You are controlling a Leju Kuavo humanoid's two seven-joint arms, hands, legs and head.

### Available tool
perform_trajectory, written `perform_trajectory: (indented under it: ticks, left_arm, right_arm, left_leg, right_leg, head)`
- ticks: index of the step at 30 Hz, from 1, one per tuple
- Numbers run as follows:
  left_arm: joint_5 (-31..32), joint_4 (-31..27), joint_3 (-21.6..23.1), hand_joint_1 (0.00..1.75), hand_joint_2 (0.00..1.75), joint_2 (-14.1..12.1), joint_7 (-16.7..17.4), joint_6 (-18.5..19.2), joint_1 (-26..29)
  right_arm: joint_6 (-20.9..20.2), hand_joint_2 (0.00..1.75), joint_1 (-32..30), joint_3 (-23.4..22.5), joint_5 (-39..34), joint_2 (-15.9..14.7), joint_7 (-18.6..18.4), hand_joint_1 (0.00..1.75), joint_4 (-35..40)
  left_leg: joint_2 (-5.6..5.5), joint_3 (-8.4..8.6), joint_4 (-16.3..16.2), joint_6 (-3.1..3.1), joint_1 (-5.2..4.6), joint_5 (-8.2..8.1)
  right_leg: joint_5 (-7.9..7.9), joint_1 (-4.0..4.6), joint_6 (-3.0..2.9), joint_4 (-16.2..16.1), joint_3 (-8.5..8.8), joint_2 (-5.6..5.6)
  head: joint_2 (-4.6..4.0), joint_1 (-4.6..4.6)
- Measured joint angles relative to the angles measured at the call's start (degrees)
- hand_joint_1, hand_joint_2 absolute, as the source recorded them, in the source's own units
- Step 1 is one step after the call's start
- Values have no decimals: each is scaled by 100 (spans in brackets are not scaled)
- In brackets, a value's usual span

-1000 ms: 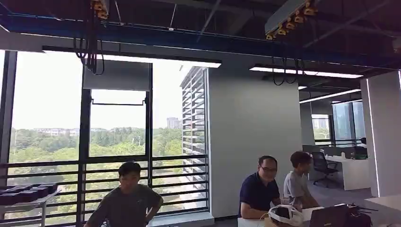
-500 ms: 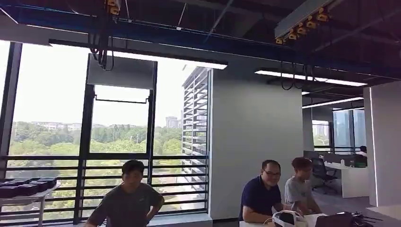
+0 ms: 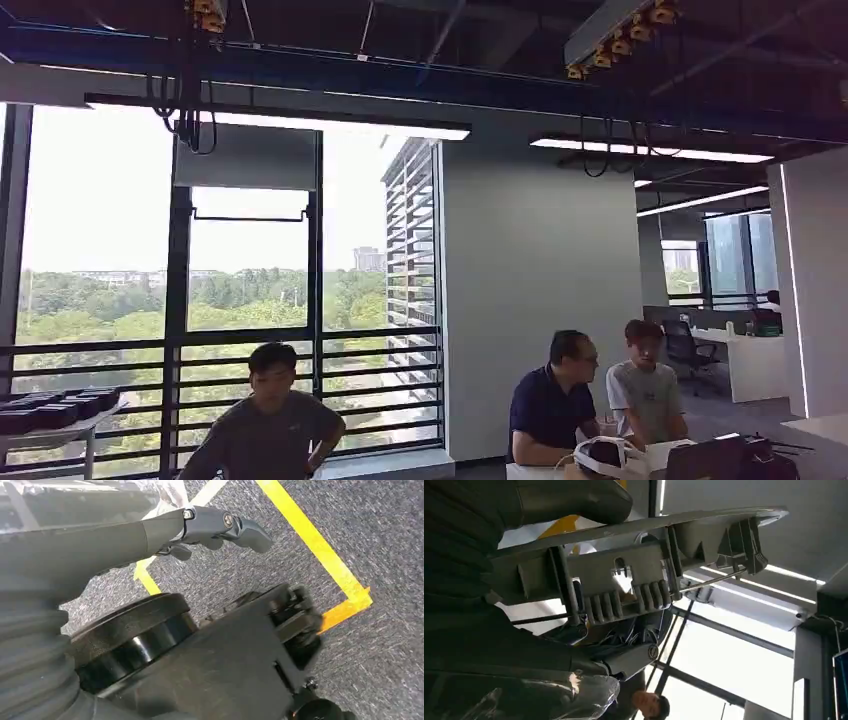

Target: Take the parts from the cabinet and place them on the table.

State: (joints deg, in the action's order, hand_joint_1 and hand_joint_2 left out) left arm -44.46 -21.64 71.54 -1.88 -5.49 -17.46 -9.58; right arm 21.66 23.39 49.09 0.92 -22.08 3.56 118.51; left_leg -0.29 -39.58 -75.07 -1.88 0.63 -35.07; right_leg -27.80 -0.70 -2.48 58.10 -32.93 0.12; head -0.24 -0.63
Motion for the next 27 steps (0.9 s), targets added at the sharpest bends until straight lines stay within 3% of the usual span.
perform_trajectory:
  ticks: [1,3,5,8,9,10,13,14,15,16,18,19,20,23,24,25,26,27]
  left_arm:
    - [0,0,-2,0,175,0,0,0,0]
    - [0,0,-2,0,175,-7,0,0,-4]
    - [0,4,-4,0,175,-11,0,0,-14]
    - [0,9,-4,0,175,-17,0,-2,-1]
    - [0,9,-4,0,175,-13,0,0,-1]
    - [0,9,-4,0,175,-13,-5,0,-11]
    - [0,13,-4,0,175,-4,-4,0,-24]
    - [0,18,-4,0,175,-4,-4,0,-17]
    - [0,24,-4,0,175,-4,-4,0,-12]
    - [0,24,-4,0,175,-2,-4,0,-6]
    - [2,24,-4,0,175,2,-4,0,-7]
    - [2,24,-4,0,175,2,-4,0,-6]
    - [2,26,-5,0,175,2,-4,2,-22]
    - [4,26,-7,0,175,4,-4,7,-18]
    - [4,28,-7,0,175,2,-4,6,-23]
    - [4,28,-7,0,175,2,-4,4,-23]
    - [4,28,-7,0,175,2,-4,4,-34]
    - [4,28,-7,0,175,2,-4,4,-36]
  right_arm:
    - [0,175,-5,0,0,0,0,175,0]
    - [0,175,-5,0,0,0,0,175,0]
    - [2,175,-6,0,0,0,0,175,0]
    - [9,175,-6,-4,2,0,0,175,0]
    - [9,175,-9,-11,2,0,0,175,0]
    - [9,175,2,-11,2,0,2,175,2]
    - [13,175,-11,-7,2,0,0,175,0]
    - [18,175,-22,-7,0,0,0,175,0]
    - [17,175,-27,-7,2,-2,0,175,-2]
    - [17,175,-27,-7,2,-4,-2,175,-2]
    - [17,175,-26,-7,2,-4,-2,175,-2]
    - [17,175,-25,-7,2,-4,0,175,-2]
    - [17,175,-19,-4,0,-2,-2,175,-4]
    - [20,175,-24,-11,2,-2,-5,175,-4]
    - [22,175,-23,-11,2,-2,-4,175,-4]
    - [20,175,-21,-11,2,0,-4,175,-4]
    - [20,175,-18,-9,2,2,-4,175,-2]
    - [20,175,-19,-7,2,4,0,175,-2]
  left_leg:
    - [0,100,314,16,0,260]
    - [0,505,1321,79,-5,878]
    - [-1,635,1633,158,-46,800]
    - [-10,660,1678,230,-56,762]
    - [-7,710,1759,266,16,788]
    - [-5,732,1777,284,12,786]
    - [-1,741,1774,327,6,757]
    - [-1,747,1772,330,2,745]
    - [-2,767,1771,329,0,732]
    - [-7,797,1769,320,0,708]
    - [-17,879,1756,283,0,649]
    - [-17,894,1754,257,-1,617]
    - [-17,872,1717,217,-46,592]
    - [-2,898,1773,129,-24,585]
    - [-2,918,1748,92,-27,535]
    - [1,884,1645,59,-28,468]
    - [0,766,1357,34,-22,300]
    - [1,533,865,9,-6,80]
  right_leg:
    - [-22,2,10,3,32,9]
    - [-83,7,38,5,128,15]
    - [-117,34,102,31,110,27]
    - [-94,25,203,-16,94,10]
    - [-150,21,234,-1,103,14]
    - [-246,30,262,173,34,10]
    - [-772,-1,322,1453,-668,8]
    - [-806,-1,332,1758,-866,8]
    - [-682,-2,332,1759,-910,7]
    - [-424,-1,323,1486,-820,8]
    - [177,0,276,475,-388,6]
    - [220,9,246,156,-241,0]
    - [154,30,231,24,-176,1]
    - [114,52,136,43,-200,28]
    - [124,-3,97,-7,-151,24]
    - [110,-13,71,-29,-100,13]
    - [92,-16,42,-31,-71,1]
    - [74,-14,20,-28,-49,-4]
  head:
    - [0,-4]
    - [0,-22]
    - [4,-26]
    - [0,-9]
    - [0,-14]
    - [0,17]
    - [0,68]
    - [0,79]
    - [0,91]
    - [0,96]
    - [0,107]
    - [0,107]
    - [0,98]
    - [0,63]
    - [0,87]
    - [4,65]
    - [2,39]
    - [2,28]
